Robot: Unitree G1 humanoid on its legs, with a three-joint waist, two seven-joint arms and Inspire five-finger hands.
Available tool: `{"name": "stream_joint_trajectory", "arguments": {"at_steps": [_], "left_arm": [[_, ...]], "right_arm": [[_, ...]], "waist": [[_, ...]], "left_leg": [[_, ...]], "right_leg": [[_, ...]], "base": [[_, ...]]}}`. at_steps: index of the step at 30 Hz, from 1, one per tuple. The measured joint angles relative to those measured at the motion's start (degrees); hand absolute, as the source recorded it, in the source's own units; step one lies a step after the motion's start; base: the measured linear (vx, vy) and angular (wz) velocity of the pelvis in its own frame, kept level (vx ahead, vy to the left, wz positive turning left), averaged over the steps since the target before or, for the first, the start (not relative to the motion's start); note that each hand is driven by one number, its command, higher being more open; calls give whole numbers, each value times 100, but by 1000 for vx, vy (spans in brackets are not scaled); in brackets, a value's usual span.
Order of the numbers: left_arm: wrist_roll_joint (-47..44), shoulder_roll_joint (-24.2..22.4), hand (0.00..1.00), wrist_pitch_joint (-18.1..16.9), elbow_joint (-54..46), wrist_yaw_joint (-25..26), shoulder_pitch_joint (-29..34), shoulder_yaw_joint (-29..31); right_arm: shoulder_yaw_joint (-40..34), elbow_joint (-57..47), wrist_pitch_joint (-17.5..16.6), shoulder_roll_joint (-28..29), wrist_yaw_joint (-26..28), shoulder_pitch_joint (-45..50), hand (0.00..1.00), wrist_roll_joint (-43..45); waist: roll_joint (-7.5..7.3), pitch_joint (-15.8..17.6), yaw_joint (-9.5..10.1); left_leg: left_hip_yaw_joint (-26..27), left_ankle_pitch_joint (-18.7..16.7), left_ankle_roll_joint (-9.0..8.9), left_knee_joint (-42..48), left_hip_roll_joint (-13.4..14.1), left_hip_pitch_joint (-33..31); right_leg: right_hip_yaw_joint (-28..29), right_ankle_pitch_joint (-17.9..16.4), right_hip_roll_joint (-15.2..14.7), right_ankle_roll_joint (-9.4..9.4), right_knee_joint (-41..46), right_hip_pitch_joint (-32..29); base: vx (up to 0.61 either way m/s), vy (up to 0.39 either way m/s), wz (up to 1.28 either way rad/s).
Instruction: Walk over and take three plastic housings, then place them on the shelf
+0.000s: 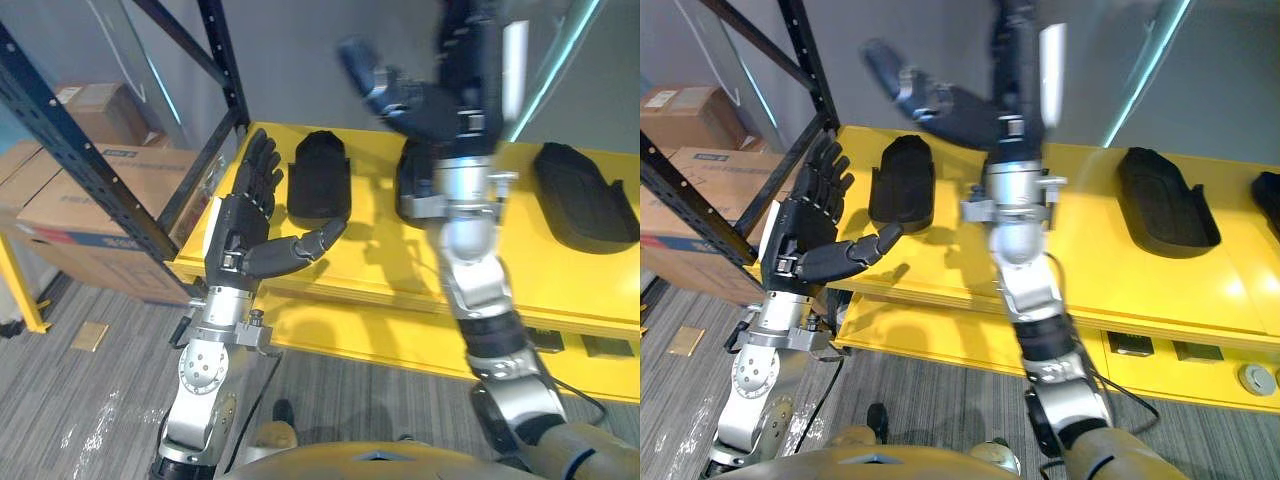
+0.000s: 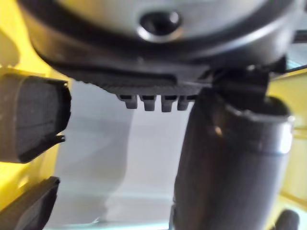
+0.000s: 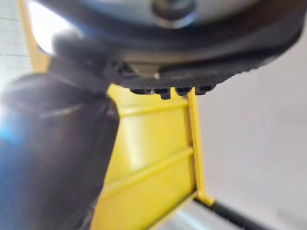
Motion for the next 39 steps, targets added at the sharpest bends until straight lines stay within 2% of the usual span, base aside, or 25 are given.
{"name": "stream_joint_trajectory", "arguments": {"at_steps": [2, 4, 7, 11, 12, 14, 17, 20, 23, 24, 25, 27, 29, 33, 39], "left_arm": [[3, 33, 100, 70, 101, 42, 10, -29], [4, 32, 100, 107, 136, 155, 42, -31], [25, 14, 100, 121, 135, 281, 45, -23], [59, -58, 100, 333, 135, 602, 34, -7], [60, -78, 100, 336, 136, 645, 35, -6], [59, -129, 100, 333, 135, 815, 28, -8], [58, -163, 100, 332, 136, 1026, 26, -62], [58, -155, 100, 325, 143, 1234, -44, -89], [59, -144, 100, 307, 372, 1520, -290, -93], [59, -136, 100, 307, 389, 1590, -362, -84], [61, -134, 100, 303, 422, 1668, -456, -87], [71, -109, 100, 302, 438, 1775, -565, -142], [216, 14, 100, 291, 450, 1868, -737, -275], [508, 93, 100, 281, 699, 1901, -1137, -351], [518, 253, 100, 281, 818, 1933, -1395, -477]], "right_arm": [[-778, -343, 16, -190, -55, 701, 100, 2], [-1605, -511, 60, -216, -213, 1633, 100, 30], [-2244, -662, 193, -31, -324, 2667, 100, 341], [-2534, -682, 366, 712, -369, 4033, 100, 508], [-2524, -680, 371, 834, -397, 4218, 100, 498], [-2449, -484, 396, 1210, -589, 4713, 100, 196], [-2296, 423, 395, 1320, -663, 5058, 100, -498], [-2092, 1669, 397, 1309, -653, 5039, 100, -688], [-1903, 3469, 396, 1300, -655, 4886, 100, -905], [-1865, 3693, 398, 1302, -652, 4838, 100, -901], [-1813, 4015, 397, 1298, -651, 4779, 100, -870], [-1727, 4561, 407, 1292, -633, 4658, 100, -633], [-1707, 5173, 441, 1288, -564, 4458, 100, -286], [-1696, 5931, 587, 1214, -185, 4150, 100, 320], [-1556, 6344, 654, 1179, 173, 3783, 100, 716]], "waist": [[-11, -32, -98], [14, -59, -336], [82, -112, -618], [88, -115, -937], [85, -113, -963], [81, -99, -1097], [55, 14, -1145], [69, 156, -1173], [199, 335, -1130], [263, 388, -1114], [211, 518, -1089], [260, 574, -1085], [171, 728, -1076], [56, 980, -1065], [134, 1208, -1034]], "left_leg": [[161, -35, 3, -3, 5, -1], [387, -91, -12, -3, 10, 1], [651, -159, -40, -1, 33, 5], [1025, -297, -131, 35, 184, 140], [1063, -321, -153, 62, 204, 135], [1158, -385, -150, 147, 264, 46], [1247, -423, -136, 203, 303, -39], [1245, -431, -122, 267, 314, -147], [1149, -447, -135, 401, 343, -352], [1136, -450, -135, 450, 357, -371], [1116, -464, -142, 510, 373, -422], [1059, -509, -137, 628, 407, -528], [1004, -602, -140, 827, 460, -637], [854, -743, -137, 1174, 526, -874], [773, -959, -124, 1581, 618, -1146]], "right_leg": [[156, 10, -2, -8, 8, -125], [392, 28, -2, -9, 21, -291], [691, 76, 29, 19, 51, -468], [1049, 53, 184, -30, 108, -599], [1096, 38, 203, -49, 125, -631], [1212, -8, 246, -107, 215, -802], [1326, -26, 279, -129, 253, -950], [1343, -27, 275, -137, 316, -1059], [1291, -18, 267, -120, 364, -1169], [1291, -19, 268, -124, 405, -1177], [1286, -36, 270, -127, 424, -1182], [1259, -99, 272, -132, 504, -1243], [1235, -180, 268, -131, 622, -1292], [1162, -262, 258, -120, 749, -1372], [1157, -338, 267, -147, 898, -1500]], "base": [[29, 18, -42], [41, 22, -46], [74, 11, -49], [55, -18, -48], [18, -27, -36], [-1, -22, -24], [-15, -13, -17], [0, 0, 0], [6, 1, 13], [12, -9, 13], [-1, -10, 7], [-14, -18, 10], [-5, -18, 10], [2, -11, 14], [20, 2, 4]]}}
